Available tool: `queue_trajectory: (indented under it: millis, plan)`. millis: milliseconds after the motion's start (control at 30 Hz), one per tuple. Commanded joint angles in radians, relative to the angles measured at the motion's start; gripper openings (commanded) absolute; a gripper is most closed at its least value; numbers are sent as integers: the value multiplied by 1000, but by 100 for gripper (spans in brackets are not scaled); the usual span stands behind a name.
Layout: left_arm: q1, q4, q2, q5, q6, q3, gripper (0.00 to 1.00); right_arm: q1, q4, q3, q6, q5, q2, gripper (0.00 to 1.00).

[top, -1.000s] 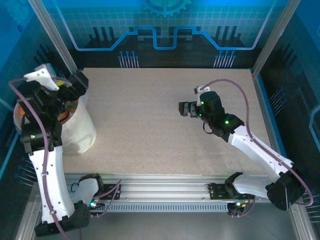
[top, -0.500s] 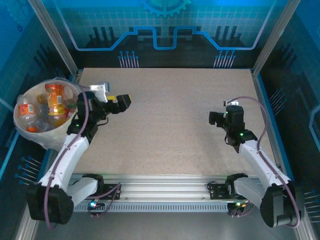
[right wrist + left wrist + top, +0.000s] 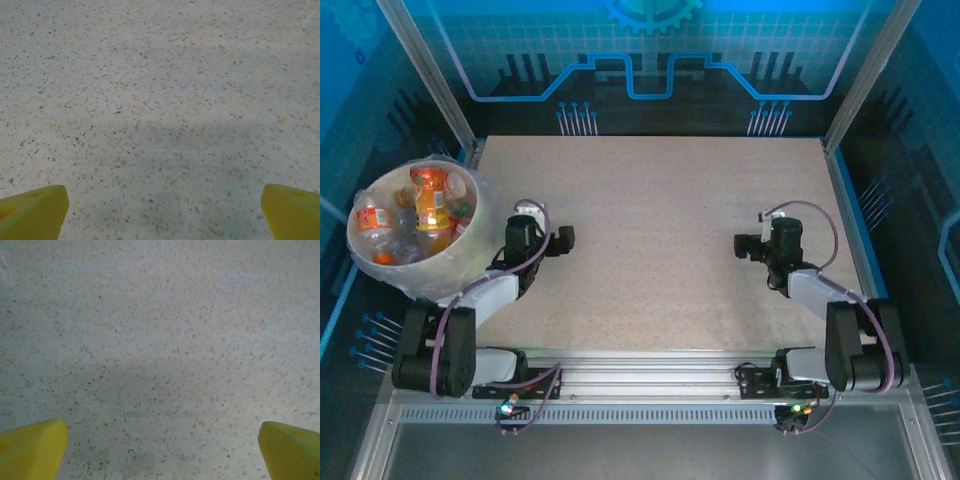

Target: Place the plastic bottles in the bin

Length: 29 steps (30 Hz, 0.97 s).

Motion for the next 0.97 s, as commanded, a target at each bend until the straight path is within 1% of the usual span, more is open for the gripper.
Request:
queue_trajectory:
  millis: [0, 100, 167, 200, 233, 267, 300, 367, 433, 500, 600, 933]
  plan:
    - [0, 148, 73, -1, 60, 8, 99, -14, 163, 33, -55, -62, 48, 100]
    - [3, 235, 121, -8, 90, 19, 99, -20, 257, 29, -50, -103, 82, 100]
    - [14, 313, 157, -17, 94, 8, 99, -21, 357, -6, -57, -143, 117, 100]
    - [27, 334, 174, -4, 82, 1, 99, -19, 423, -33, -61, -147, 142, 100]
    - [39, 407, 188, 7, 74, -24, 99, -13, 494, -62, -68, -153, 165, 100]
    - [52, 408, 173, 27, 57, -44, 99, -5, 522, -76, -76, -145, 169, 100]
    - [60, 475, 180, 35, 55, -74, 99, 0, 505, -69, -72, -119, 166, 100]
    - [62, 662, 234, 45, 62, -138, 99, 13, 499, -65, -75, -89, 169, 100]
    - [68, 580, 219, 47, 53, -115, 99, 18, 500, -65, -76, -78, 170, 100]
    - [66, 556, 218, 26, 46, -100, 99, 18, 500, -64, -77, -77, 170, 100]
    - [65, 570, 220, 7, 43, -107, 99, 18, 500, -63, -77, -77, 170, 100]
    - [63, 573, 221, 1, 47, -105, 99, 19, 497, -62, -77, -77, 171, 100]
